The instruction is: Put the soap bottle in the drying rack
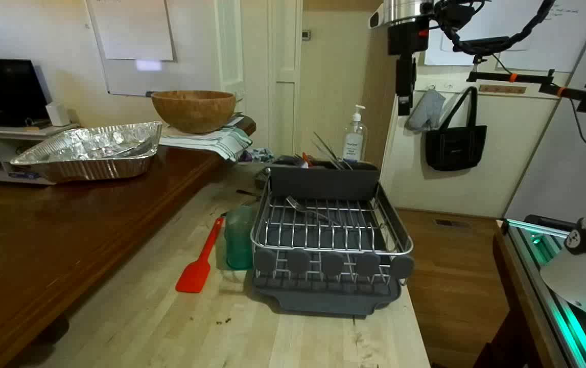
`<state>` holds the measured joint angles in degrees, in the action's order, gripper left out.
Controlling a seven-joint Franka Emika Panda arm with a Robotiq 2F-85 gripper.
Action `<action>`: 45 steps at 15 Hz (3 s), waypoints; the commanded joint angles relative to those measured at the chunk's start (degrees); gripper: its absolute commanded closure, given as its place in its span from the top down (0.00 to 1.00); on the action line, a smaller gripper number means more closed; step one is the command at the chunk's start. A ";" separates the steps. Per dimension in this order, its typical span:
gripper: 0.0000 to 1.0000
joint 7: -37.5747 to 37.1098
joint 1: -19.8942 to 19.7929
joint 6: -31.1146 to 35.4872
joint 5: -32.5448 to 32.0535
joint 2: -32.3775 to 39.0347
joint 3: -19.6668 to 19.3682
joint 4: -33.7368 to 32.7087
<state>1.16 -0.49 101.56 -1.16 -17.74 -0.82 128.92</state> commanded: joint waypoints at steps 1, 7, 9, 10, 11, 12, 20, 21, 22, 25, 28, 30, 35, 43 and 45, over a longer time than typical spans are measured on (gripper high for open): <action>1.00 0.00 -0.02 -0.11 0.02 0.02 0.03 -0.09; 1.00 -7.94 -4.05 9.98 -1.19 4.03 -2.07 -2.75; 1.00 -10.29 -6.13 14.88 -2.12 6.95 -3.49 -5.06; 1.00 -11.40 -7.12 17.02 -2.86 8.68 -4.14 -6.59; 1.00 -12.10 -8.00 18.17 -3.30 10.81 -4.92 -8.73; 1.00 -12.92 -8.92 19.22 -4.20 13.10 -5.71 -11.13; 1.00 -7.73 -13.85 15.23 -7.89 31.36 -13.03 -35.75; 1.00 -7.20 -14.83 14.06 -6.41 33.32 -13.80 -38.23; 1.00 -6.32 -16.02 12.77 -4.14 35.12 -14.31 -40.16; 1.00 -6.59 -16.31 13.58 -4.00 33.62 -14.58 -38.22; 1.00 -6.06 -17.41 12.57 -3.07 35.75 -14.75 -40.88; 1.00 -7.23 -17.92 10.75 -2.72 37.29 -15.23 -41.97; 1.00 0.52 -22.09 9.79 1.77 40.71 -14.95 -43.35; 1.00 2.53 -24.41 10.70 8.75 46.23 -13.03 -45.48; 1.00 0.95 -24.57 9.89 9.45 48.89 -12.95 -48.62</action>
<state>2.60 -23.77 113.40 5.90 26.81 -14.56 85.82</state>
